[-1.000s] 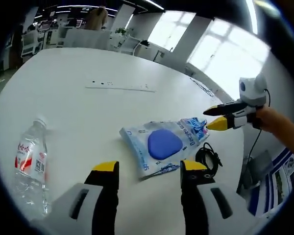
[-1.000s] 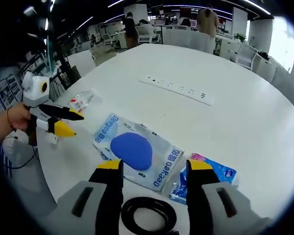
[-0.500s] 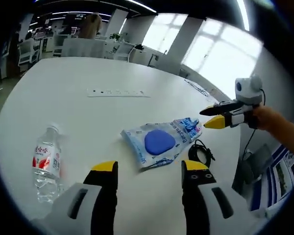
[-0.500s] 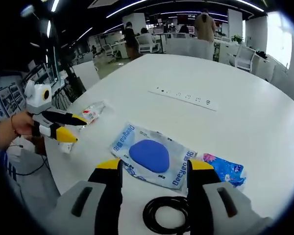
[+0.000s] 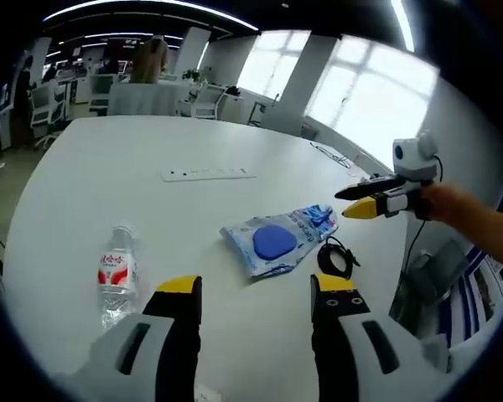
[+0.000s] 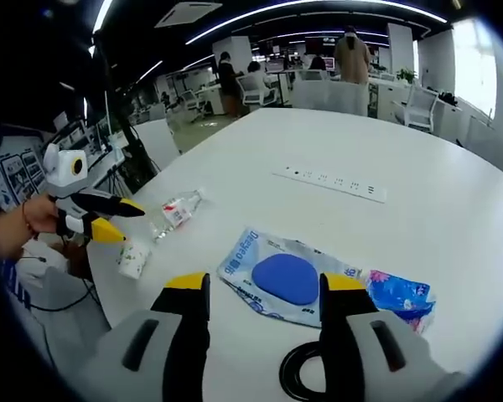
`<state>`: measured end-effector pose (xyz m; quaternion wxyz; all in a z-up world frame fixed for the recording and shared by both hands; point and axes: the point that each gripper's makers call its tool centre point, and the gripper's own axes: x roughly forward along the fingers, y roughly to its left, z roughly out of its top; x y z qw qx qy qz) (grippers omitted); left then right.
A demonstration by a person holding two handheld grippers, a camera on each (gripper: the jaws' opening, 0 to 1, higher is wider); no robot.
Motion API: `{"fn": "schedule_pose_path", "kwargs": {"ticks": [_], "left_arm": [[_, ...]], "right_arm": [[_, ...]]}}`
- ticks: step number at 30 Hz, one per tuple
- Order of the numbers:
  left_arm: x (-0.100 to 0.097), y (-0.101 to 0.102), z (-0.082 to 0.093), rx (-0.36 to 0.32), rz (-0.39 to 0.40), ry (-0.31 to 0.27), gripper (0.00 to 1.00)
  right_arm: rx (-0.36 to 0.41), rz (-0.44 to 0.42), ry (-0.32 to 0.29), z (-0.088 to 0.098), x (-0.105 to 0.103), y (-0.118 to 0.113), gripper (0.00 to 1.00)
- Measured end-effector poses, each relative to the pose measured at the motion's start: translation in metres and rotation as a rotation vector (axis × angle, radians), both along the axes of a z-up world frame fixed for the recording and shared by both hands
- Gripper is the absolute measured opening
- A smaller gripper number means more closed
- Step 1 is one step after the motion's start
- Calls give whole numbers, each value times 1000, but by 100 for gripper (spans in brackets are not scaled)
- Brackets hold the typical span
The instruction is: Arrange the tabletop items into an orderly group along one side of the table until the central work area is clear of visible clutter.
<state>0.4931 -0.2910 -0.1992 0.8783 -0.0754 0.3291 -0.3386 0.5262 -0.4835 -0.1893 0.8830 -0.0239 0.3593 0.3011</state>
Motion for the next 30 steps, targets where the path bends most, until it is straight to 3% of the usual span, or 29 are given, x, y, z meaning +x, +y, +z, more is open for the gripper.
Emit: {"fn": "schedule_pose_path", "kwargs": {"ticks": [12, 30], "left_arm": [[-10, 38, 13, -6, 1, -21, 52], [-6, 103, 26, -18, 21, -45, 52]], "right_arm": [[41, 15, -16, 12, -6, 35, 51], [99, 71, -23, 25, 9, 106, 50]]}}
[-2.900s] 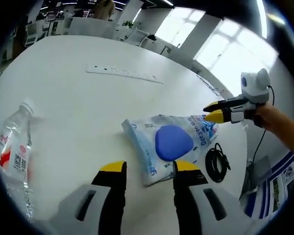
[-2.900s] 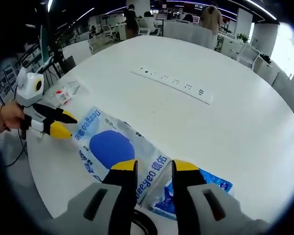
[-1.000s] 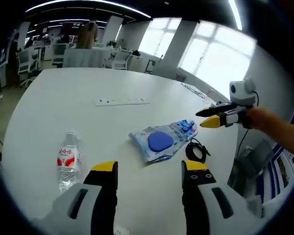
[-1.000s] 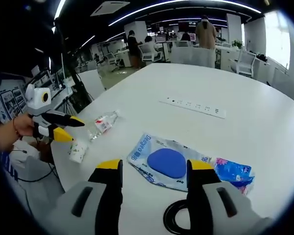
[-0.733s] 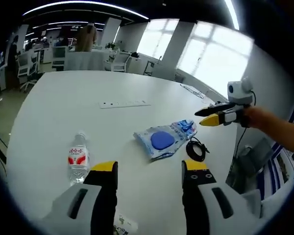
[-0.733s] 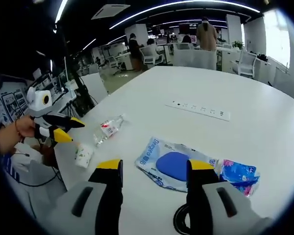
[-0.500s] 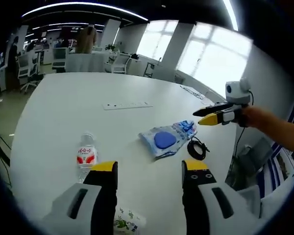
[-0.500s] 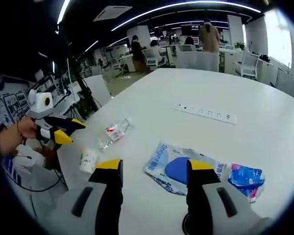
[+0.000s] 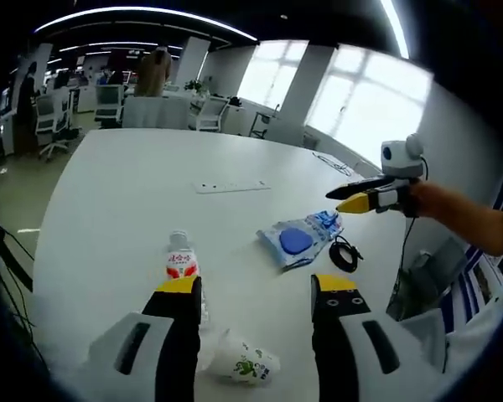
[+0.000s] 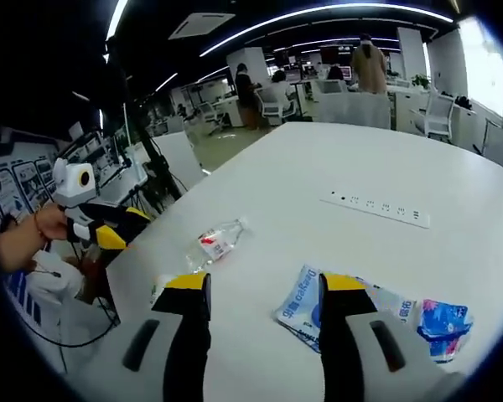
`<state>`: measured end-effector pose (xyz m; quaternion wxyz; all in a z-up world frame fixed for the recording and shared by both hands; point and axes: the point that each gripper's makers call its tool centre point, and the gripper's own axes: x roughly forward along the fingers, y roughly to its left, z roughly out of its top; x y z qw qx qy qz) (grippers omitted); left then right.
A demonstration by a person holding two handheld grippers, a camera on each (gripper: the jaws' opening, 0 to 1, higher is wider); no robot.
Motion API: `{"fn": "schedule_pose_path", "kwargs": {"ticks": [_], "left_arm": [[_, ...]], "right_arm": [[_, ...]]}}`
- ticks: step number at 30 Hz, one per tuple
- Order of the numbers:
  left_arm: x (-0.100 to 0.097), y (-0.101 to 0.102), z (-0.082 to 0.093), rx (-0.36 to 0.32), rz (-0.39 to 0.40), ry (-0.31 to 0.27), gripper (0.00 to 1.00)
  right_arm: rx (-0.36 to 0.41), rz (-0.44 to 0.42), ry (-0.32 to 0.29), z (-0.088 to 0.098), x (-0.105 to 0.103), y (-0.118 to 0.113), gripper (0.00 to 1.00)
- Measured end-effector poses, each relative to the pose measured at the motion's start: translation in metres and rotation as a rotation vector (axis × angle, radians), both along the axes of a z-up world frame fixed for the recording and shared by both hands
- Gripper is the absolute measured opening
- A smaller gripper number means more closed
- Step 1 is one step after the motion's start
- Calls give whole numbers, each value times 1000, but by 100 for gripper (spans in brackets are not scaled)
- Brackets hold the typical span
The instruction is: Arrange the tabletop items into an orderly group along one side of the table until the central work area is clear of visible clutter.
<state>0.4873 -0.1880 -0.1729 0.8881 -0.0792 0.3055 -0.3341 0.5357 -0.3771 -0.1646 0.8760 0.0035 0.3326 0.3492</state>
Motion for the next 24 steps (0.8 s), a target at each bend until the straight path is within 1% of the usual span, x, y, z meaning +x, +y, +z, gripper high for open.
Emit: {"fn": "schedule_pose_path", "kwargs": {"ticks": [6, 11, 18, 22, 24], "left_arm": [[2, 15, 1, 2, 3, -1, 52], [6, 27, 3, -1, 9, -6, 52], [11, 38, 1, -14, 14, -4, 51], [15, 44, -3, -11, 16, -1, 51], [17, 47, -5, -15, 16, 5, 51]], "right_arm": [[11, 22, -1, 1, 8, 25, 50], [15, 44, 5, -2, 15, 41, 50], [49, 55, 44, -14, 27, 61, 49], [73, 59, 65, -20, 35, 73, 49], [87, 57, 87, -26, 40, 79, 49]]}}
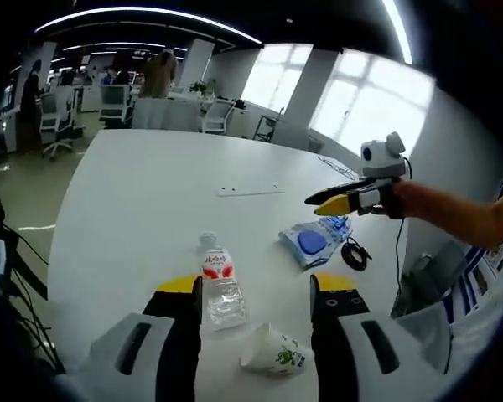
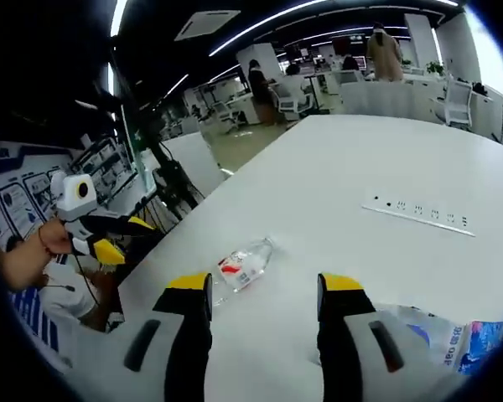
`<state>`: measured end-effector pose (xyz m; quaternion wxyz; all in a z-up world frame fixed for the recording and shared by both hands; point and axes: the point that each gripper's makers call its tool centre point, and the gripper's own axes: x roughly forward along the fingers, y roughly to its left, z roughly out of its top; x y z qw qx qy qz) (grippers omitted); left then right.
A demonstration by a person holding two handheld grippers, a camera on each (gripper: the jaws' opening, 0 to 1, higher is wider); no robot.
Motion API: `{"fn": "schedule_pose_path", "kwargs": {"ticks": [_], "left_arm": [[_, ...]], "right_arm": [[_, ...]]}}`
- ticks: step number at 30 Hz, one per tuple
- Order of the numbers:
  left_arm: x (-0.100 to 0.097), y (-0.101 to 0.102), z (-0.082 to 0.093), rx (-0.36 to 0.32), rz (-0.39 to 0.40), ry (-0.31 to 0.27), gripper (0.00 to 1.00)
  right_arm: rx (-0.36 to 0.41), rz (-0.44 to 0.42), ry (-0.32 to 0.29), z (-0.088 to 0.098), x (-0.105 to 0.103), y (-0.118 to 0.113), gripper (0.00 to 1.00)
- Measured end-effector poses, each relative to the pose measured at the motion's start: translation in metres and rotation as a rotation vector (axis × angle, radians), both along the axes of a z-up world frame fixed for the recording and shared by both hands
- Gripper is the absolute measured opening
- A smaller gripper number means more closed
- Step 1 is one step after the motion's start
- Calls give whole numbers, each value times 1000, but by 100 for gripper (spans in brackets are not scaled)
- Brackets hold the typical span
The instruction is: Arrange the tabletop items into an orderly group along one side of the table until the central work area is clear of visible clutter.
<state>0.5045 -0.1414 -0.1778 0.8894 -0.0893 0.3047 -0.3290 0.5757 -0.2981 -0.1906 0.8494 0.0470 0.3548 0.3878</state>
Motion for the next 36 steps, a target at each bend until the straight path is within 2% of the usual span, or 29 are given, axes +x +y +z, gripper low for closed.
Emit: {"fn": "schedule_pose_path", "kwargs": {"ticks": [5, 15, 17, 22, 28, 33, 36], "left_arm": [[8, 8, -8, -8, 1, 8, 51], [16, 19, -26, -35, 0, 35, 50], [18, 21, -30, -39, 2, 42, 49], [20, 24, -36, -53, 5, 49, 49], [22, 24, -43, -68, 3, 58, 48], [26, 23, -49, -90, 1, 65, 47], [29, 22, -52, -91, -3, 67, 47]], "right_arm": [[10, 11, 27, -12, 11, 15, 49], [78, 18, 112, -37, 31, 48, 46], [95, 15, 130, -47, 43, 53, 46], [124, 8, 170, -65, 54, 66, 45], [209, -75, 263, -85, 67, 77, 43], [244, -112, 297, -97, 71, 82, 42], [288, -146, 340, -104, 73, 87, 42]]}}
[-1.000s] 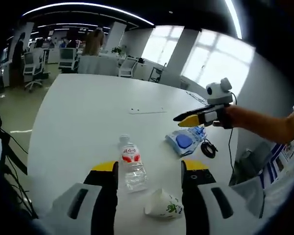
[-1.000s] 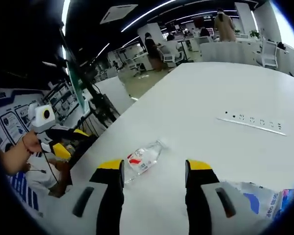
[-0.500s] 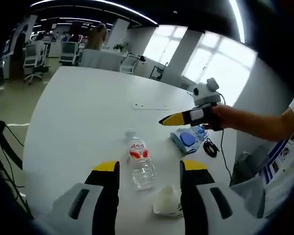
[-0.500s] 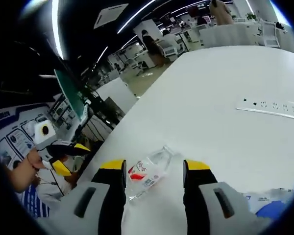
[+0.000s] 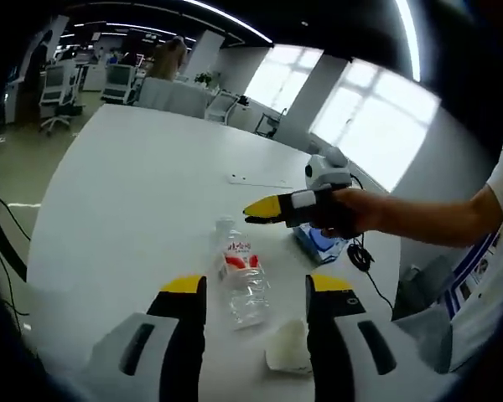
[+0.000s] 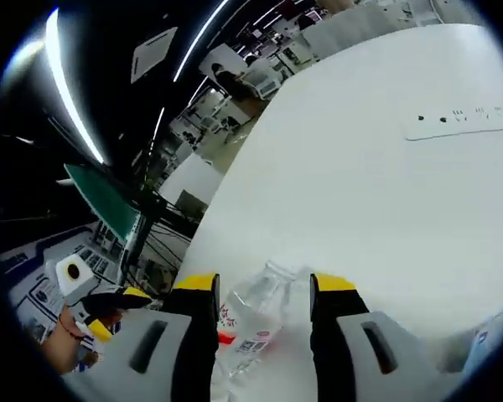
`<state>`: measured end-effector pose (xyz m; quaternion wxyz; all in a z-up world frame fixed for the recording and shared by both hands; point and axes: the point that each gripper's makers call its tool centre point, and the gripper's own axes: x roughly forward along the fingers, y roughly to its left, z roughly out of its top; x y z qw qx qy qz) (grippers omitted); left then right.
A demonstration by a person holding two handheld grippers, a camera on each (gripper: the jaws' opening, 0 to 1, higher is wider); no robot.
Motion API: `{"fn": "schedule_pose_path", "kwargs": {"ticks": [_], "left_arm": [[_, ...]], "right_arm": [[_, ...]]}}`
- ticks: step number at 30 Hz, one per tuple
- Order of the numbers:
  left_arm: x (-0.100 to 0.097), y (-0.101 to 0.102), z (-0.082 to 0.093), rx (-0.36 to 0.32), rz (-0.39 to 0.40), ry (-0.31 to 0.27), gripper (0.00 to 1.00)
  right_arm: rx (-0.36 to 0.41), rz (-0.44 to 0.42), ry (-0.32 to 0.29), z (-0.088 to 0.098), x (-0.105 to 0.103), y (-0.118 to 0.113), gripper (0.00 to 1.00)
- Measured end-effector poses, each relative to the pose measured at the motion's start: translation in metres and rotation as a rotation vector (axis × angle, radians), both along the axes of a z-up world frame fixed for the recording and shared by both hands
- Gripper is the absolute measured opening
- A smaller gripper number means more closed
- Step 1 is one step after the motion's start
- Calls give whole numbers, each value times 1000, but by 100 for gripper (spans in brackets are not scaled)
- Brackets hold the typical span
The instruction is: Arrange the tabletop items into an orderly group along one side of the table until the central work area is clear of visible clutter.
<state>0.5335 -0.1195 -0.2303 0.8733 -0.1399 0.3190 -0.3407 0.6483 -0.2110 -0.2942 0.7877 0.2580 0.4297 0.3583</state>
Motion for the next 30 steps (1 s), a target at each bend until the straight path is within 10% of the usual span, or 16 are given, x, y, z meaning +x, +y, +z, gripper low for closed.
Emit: {"fn": "schedule_pose_path", "kwargs": {"ticks": [30], "left_arm": [[11, -7, -12, -32, -3, 1, 45]], "right_arm": [[176, -125, 146, -30, 17, 24, 26]]}}
